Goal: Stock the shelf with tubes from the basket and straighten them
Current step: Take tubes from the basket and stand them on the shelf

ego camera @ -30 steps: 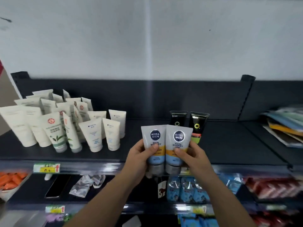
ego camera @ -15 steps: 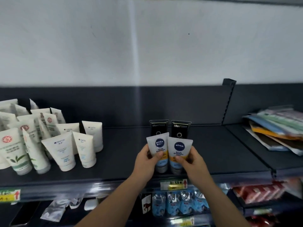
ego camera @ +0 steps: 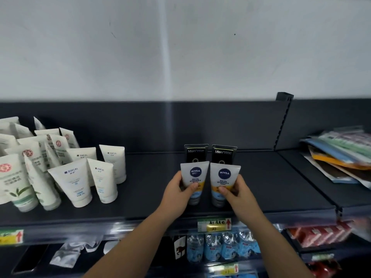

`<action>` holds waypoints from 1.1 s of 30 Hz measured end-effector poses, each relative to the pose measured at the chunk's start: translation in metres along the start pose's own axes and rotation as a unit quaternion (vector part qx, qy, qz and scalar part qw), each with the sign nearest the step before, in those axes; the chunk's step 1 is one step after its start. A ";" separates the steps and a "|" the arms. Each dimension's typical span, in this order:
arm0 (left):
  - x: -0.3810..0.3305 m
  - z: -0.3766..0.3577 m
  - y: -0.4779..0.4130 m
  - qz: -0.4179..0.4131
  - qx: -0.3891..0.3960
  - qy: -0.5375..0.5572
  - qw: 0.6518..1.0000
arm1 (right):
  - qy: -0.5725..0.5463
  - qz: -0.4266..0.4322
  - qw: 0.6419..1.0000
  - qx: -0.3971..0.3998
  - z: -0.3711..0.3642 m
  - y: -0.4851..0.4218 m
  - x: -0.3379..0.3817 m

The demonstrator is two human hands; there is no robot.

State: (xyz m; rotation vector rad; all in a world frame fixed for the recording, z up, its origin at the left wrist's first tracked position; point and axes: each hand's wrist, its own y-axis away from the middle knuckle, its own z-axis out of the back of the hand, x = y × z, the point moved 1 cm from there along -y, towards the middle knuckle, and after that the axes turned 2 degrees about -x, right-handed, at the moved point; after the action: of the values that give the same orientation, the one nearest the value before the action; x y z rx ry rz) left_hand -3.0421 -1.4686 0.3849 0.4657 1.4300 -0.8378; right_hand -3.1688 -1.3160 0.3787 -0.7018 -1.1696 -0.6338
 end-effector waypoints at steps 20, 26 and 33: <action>-0.010 0.169 0.094 -0.038 0.039 -0.416 0.908 | 0.351 0.160 0.915 -0.118 -0.127 0.066 0.088; -0.018 0.268 0.148 -0.018 -0.008 -0.394 0.919 | 0.370 0.157 0.916 -0.011 -0.242 0.094 0.106; -0.011 0.381 0.193 0.018 -0.049 -0.469 0.882 | 0.365 0.191 0.909 0.066 -0.337 0.129 0.136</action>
State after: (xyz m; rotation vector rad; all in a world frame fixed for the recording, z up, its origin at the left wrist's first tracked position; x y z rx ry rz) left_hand -2.6436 -1.6212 0.4036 -0.0266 0.5484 -0.7890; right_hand -2.8350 -1.5058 0.4104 -0.4864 -0.3580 -0.4161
